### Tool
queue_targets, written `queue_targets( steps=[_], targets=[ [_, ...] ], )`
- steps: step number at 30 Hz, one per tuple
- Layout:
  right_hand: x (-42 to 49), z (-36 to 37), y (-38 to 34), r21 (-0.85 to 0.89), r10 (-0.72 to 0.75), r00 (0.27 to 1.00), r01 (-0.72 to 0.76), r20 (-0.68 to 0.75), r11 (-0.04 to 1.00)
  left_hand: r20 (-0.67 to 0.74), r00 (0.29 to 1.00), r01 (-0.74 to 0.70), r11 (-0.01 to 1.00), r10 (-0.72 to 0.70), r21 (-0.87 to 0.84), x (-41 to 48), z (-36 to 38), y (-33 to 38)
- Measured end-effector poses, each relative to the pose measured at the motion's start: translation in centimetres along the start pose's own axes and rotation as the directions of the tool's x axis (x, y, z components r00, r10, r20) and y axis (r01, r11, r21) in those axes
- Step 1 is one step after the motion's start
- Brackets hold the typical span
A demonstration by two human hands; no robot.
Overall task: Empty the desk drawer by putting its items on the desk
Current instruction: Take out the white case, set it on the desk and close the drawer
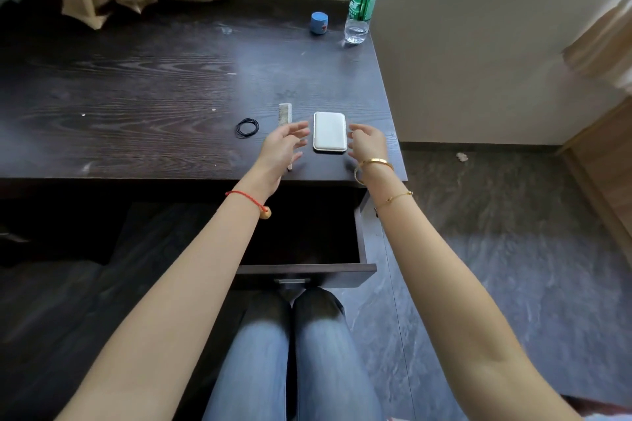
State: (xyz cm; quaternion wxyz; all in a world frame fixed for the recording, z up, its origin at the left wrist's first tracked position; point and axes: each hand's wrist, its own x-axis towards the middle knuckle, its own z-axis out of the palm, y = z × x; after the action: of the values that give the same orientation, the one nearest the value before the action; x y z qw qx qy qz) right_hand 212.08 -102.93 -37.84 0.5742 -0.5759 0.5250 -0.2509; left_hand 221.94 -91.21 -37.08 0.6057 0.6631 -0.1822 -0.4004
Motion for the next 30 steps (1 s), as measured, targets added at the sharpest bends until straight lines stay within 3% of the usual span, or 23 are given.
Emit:
queue_targets(
  steps=[6, 10, 16, 22, 30],
  targets=[
    [-5.2, -2.1, 2.9, 0.187, 0.096, 0.994, -0.105, 0.056, 0.977, 0.019, 1.000, 0.019, 0.983, -0.016, -0.184, -8.3, -4.0, -2.8],
    [-8.2, -3.5, 5.4, 0.305, 0.161, 0.982, -0.185, 0.101, 0.934, 0.020, 0.975, 0.219, 0.934, -0.222, -0.283, -12.4, -5.4, -7.4],
    [-13.3, -3.6, 11.1, 0.386, 0.337, 0.917, -0.396, 0.212, 0.834, -0.011, 0.843, 0.483, 0.766, -0.538, -0.424, -15.5, -5.7, -13.5],
    [-16.5, -2.4, 17.0, 0.370, 0.521, 0.814, -0.581, 0.259, 0.725, -0.039, 0.784, 0.471, 0.634, -0.620, -0.613, -16.2, -5.1, -15.0],
    [-16.1, -0.9, 17.5, 0.444, 0.579, 0.786, -0.608, 0.217, 0.658, -0.077, 0.798, 0.430, 0.653, -0.598, -0.623, -15.6, -5.1, -15.5]
  ],
)
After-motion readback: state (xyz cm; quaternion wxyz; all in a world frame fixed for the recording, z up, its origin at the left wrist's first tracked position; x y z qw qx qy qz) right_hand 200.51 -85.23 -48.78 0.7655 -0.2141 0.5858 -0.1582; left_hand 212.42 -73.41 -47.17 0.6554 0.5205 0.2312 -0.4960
